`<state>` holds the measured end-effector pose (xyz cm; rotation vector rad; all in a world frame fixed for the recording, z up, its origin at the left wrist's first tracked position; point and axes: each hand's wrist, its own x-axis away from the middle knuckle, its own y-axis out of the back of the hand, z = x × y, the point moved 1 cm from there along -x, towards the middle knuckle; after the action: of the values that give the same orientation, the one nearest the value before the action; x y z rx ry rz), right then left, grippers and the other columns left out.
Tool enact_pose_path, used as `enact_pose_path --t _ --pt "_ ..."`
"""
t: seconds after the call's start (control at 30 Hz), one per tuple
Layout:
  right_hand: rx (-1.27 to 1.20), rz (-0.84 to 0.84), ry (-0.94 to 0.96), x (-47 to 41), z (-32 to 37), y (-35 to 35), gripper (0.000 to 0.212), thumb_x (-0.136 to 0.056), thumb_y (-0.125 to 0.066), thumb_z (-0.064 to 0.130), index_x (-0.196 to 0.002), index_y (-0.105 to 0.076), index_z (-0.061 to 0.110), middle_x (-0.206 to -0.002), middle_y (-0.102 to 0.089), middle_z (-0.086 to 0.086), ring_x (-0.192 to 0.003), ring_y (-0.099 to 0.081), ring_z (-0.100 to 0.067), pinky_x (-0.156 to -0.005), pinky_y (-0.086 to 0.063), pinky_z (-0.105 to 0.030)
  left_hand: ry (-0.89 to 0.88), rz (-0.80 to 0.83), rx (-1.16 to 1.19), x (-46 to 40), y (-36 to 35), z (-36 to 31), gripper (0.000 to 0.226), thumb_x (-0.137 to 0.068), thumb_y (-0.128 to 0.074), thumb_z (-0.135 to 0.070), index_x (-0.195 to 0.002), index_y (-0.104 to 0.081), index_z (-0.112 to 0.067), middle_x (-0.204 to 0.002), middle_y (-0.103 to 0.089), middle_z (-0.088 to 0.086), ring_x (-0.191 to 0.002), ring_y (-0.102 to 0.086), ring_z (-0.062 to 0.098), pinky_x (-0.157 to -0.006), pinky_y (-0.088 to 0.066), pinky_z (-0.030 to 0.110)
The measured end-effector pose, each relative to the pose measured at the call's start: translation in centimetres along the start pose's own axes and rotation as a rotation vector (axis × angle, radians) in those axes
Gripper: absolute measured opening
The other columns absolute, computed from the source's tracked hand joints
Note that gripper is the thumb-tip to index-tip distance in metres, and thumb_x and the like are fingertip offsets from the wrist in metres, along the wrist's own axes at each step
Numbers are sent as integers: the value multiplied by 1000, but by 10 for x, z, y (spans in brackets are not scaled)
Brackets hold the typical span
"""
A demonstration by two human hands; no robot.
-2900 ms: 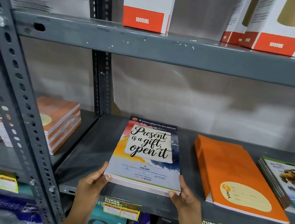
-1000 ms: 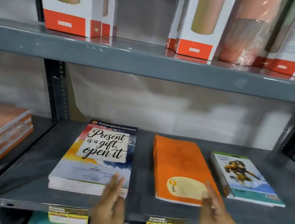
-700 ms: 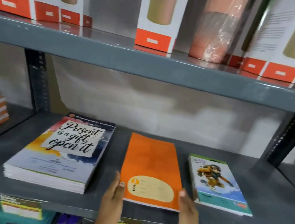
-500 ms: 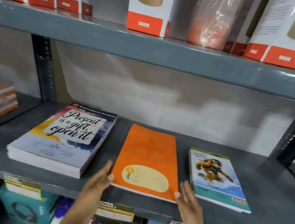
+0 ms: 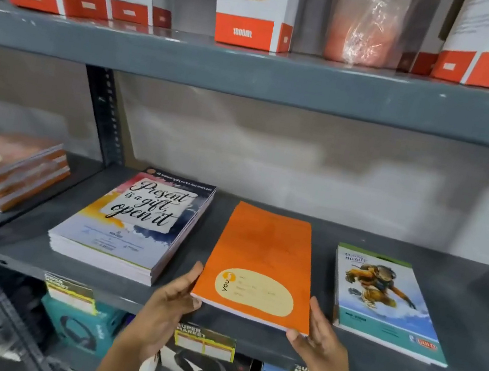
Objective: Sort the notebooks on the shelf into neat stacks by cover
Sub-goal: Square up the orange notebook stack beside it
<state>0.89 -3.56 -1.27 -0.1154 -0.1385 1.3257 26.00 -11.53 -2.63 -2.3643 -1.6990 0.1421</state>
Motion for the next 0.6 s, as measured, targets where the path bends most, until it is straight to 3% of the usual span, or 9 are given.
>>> enact_pose_path --t 0.13,0.23,0.43,0.6 --pt "37 -11 4 2 2 -1 72 -76 -71 17 -139 -38 27 -100 -61 34 -102 -53 11 -100 -38 -27 26 20 -67 0 -1 -3 59 -64 -72 -15 -118 -56 -32 -113 -71 -10 -108 -62 1 -88 -45 21" --pt "74 -51 18 3 4 -4 69 -77 -70 20 -138 -39 27 -96 -63 37 -94 -56 19 -92 -41 -13 25 -21 -92 -4 0 -1 54 -74 -66 -6 -121 -56 -29 -109 -73 -7 -105 -64 2 -89 -43 21" --pt "73 -34 -2 2 6 -4 65 -81 -66 10 -137 -39 29 -95 -64 37 -89 -55 25 -88 -39 -10 28 69 -208 -12 -2 -5 63 -86 -53 -1 -126 -34 -45 -109 -71 -20 -105 -61 -7 -93 -39 20" --pt "123 -63 15 3 7 -9 46 -81 -66 18 -103 -49 55 -91 -67 37 -92 -56 23 -75 -45 -1 8 26 -179 -13 -2 -6 57 -87 -53 -4 -136 -39 -28 -107 -70 -24 -113 -55 -3 -92 -43 16"
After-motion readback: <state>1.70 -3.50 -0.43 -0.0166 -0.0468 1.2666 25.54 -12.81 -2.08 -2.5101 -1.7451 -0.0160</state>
